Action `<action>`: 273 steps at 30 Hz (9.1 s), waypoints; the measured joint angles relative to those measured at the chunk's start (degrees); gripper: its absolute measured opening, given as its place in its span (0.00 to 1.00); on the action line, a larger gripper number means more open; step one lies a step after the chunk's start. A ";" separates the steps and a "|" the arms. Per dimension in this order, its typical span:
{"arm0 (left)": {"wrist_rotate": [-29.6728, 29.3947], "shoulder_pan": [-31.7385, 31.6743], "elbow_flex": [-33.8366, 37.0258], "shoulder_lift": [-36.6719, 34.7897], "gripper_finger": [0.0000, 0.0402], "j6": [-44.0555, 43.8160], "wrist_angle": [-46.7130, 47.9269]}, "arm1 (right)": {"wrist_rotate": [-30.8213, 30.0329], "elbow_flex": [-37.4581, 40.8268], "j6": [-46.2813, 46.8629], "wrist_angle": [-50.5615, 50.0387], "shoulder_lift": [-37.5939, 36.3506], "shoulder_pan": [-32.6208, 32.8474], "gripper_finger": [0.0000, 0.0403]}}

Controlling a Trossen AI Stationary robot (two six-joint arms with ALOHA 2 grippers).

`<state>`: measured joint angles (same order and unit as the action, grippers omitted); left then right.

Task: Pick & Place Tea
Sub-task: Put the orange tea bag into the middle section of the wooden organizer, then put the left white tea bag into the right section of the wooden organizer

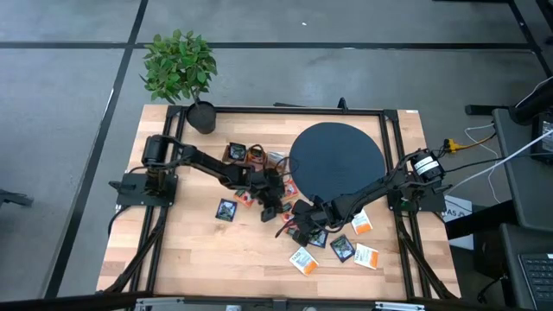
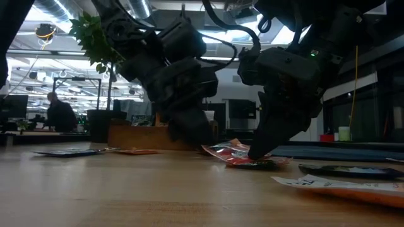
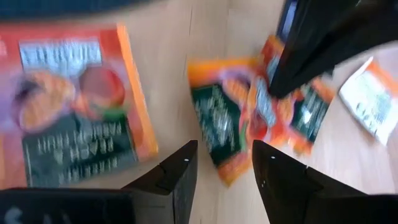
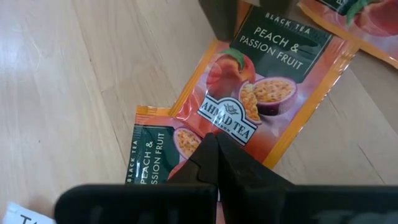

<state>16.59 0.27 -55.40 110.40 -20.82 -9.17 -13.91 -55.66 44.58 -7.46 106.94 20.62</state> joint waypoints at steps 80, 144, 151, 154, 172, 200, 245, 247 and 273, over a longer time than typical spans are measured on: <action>-14.41 -16.79 -0.04 -35.31 0.01 45.74 45.21 | -15.11 25.09 -19.44 44.89 -20.46 1.91 0.05; -20.31 -20.45 -4.06 -20.25 0.01 54.16 43.67 | -15.02 25.09 -19.24 41.67 -20.39 -0.11 0.05; -20.11 -20.45 -4.06 -20.36 0.01 53.20 43.63 | -15.02 25.09 -19.21 41.61 -20.39 -0.11 0.05; -20.08 -20.45 -4.06 -20.36 0.02 53.11 43.61 | -15.02 25.09 -19.21 41.58 -20.41 -0.11 0.05; -23.25 -18.20 -6.12 -20.66 0.25 53.75 41.36 | -15.02 25.09 -19.21 41.46 -20.41 -0.11 0.05; -36.17 -1.52 -17.21 -30.49 0.01 35.96 62.43 | -14.95 25.07 -19.39 41.30 -20.46 -0.11 0.05; -24.53 22.36 17.78 -41.21 0.01 19.54 13.64 | -15.19 25.05 -20.89 41.89 -20.46 -0.58 0.05; -24.56 22.35 17.78 -41.21 0.01 20.32 13.62 | -14.33 25.00 -20.09 41.78 -20.46 -0.63 0.05; -27.31 22.35 17.78 -41.19 0.01 20.55 13.62 | -1.39 -1.51 1.53 -5.26 -20.44 9.21 0.01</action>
<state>-10.72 22.61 -37.63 69.21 -0.27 4.45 -15.30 -57.17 46.11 -12.71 86.50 29.83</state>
